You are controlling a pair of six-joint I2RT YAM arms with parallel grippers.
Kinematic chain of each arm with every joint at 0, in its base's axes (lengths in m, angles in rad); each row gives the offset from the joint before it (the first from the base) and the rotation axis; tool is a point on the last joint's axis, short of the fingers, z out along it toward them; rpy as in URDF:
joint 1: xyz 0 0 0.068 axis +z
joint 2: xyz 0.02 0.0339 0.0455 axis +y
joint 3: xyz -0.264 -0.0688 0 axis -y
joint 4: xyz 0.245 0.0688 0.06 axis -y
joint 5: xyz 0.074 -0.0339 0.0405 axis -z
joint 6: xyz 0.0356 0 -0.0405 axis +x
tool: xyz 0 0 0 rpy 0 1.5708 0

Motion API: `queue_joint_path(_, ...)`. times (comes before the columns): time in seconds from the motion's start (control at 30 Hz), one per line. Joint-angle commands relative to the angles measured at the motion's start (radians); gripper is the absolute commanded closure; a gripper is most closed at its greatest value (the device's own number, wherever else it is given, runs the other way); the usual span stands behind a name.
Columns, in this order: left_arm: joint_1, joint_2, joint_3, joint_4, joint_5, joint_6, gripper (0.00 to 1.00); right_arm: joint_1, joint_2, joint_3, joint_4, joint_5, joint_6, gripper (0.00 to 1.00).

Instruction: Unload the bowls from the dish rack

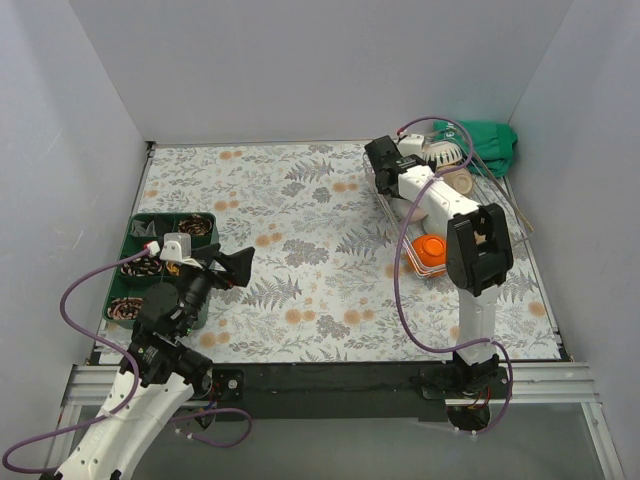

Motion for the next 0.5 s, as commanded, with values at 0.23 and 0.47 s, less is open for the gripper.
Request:
queue_joint_path(0.23,-0.003,0.025,0.031,-0.015,-0.003,0.014,0.02,0.009,-0.084,-0.03,-0.085,-0.074,-0.069,0.26)
queue_joint_path(0.47,-0.005,0.053,0.036,-0.023,0.002,0.015,0.02,0.008,-0.133,-0.062,-0.075,-0.1,-0.09,0.53)
